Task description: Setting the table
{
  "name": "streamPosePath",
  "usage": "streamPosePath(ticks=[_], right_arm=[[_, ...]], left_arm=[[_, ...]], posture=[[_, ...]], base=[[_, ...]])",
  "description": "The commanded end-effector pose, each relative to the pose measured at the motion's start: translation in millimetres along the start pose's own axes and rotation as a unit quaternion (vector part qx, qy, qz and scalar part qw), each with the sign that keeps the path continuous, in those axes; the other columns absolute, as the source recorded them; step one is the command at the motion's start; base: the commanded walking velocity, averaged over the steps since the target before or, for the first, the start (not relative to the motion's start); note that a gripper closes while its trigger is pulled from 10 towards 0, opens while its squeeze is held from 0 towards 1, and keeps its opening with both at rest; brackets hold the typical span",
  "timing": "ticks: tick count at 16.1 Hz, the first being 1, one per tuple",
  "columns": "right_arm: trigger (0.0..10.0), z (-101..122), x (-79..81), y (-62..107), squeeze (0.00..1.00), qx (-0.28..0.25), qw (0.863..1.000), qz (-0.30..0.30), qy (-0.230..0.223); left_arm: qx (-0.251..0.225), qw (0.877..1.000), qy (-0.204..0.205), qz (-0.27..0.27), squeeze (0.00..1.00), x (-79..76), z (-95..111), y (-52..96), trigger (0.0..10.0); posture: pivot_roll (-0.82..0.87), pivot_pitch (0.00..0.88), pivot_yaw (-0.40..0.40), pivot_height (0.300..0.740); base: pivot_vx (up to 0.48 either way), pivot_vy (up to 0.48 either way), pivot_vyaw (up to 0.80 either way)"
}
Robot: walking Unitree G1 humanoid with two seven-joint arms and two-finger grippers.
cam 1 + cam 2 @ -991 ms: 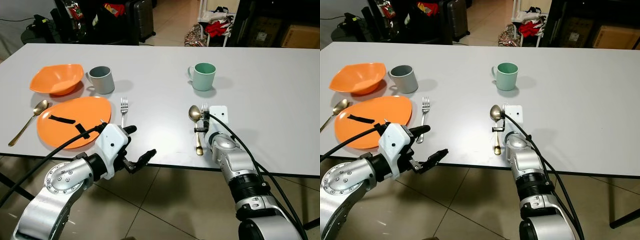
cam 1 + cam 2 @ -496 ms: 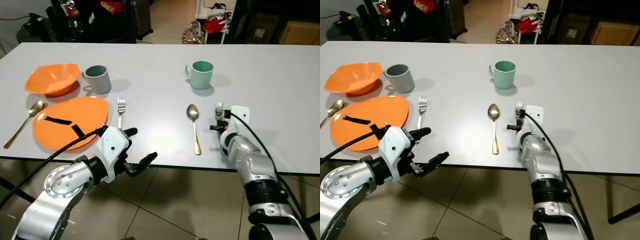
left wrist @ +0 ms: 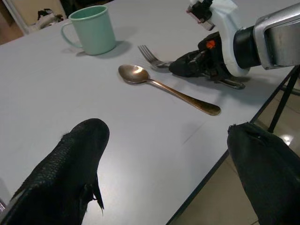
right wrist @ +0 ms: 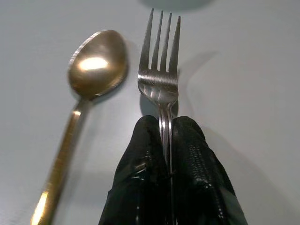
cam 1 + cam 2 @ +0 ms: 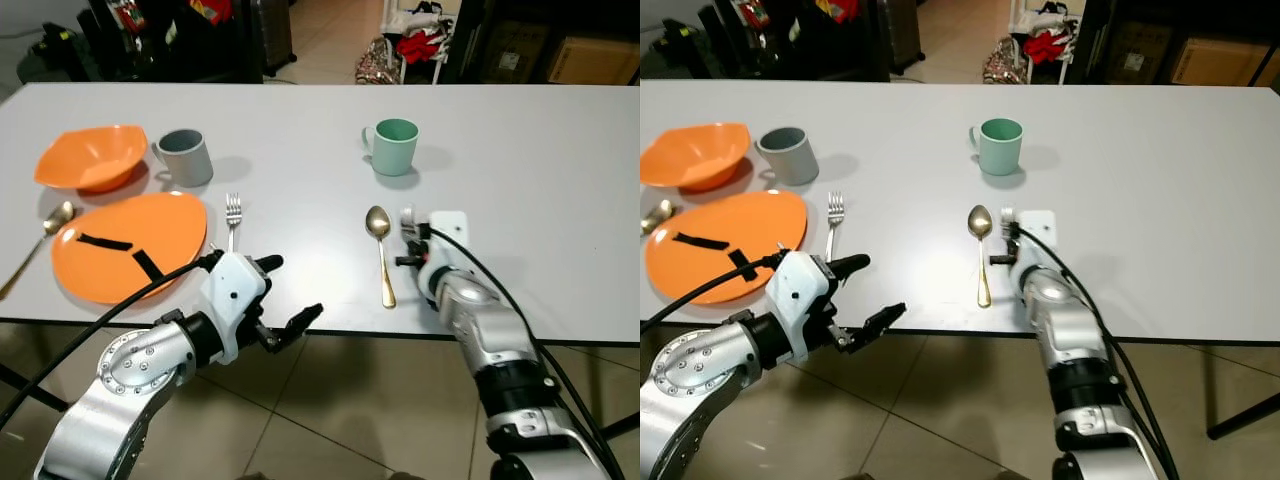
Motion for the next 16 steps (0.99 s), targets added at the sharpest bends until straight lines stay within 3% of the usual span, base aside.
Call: streamPosePath(ticks=[1, 5, 13, 14, 16], right_arm=[[10.0, 4, 2.6, -1.8, 0.0, 0.001, 1.0, -0.002, 0.008], [10.0, 1, -2.1, -7.9, 0.0, 0.029, 0.999, -0.038, 0.022], [10.0, 3, 3.8, -12.1, 0.0, 0.03, 0.999, -0.029, 0.011], [10.0, 2, 4.1, -12.1, 1.0, 0.032, 0.999, -0.027, 0.011], [10.0, 1, 5.7, -12.5, 1.0, 0.037, 0.999, -0.022, 0.013]], left_arm=[[0.003, 1.0, 0.002, 0.005, 0.0, -0.6, -1, 0.9, 10.0], [0.025, 0.999, 0.002, -0.022, 0.0, -7.3, -7, 9.5, 10.0], [0.027, 0.999, -0.003, -0.026, 0.0, -5.8, -6, 7.1, 10.0], [0.026, 0.999, -0.004, -0.025, 0.0, -5.8, -6, 7.7, 10.0], [0.027, 0.999, -0.004, -0.024, 0.0, -5.8, -7, 8.2, 10.0]], posture=[[-0.01, 0.064, 0.036, 0.74], [0.0, 0.064, 0.025, 0.74], [0.0, 0.056, 0.028, 0.74], [0.0, 0.054, 0.026, 0.74], [0.01, 0.052, 0.022, 0.74]], base=[[0.0, 0.0, 0.0], [0.0, 0.0, 0.0], [0.0, 0.0, 0.0], [0.0, 0.0, 0.0], [0.0, 0.0, 0.0]])
Point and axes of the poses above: a point about 5 cm out from each wrist's last joint towards the gripper, its own y axis pointing back from the gripper into the wrist, its own z axis along the axis of the wrist's last joint, x = y × z, the point moved 3 cm from there along -y, pointing out of the wrist towards the gripper, and after that the axes turned 8 degrees about y, right-handed, at the moved point
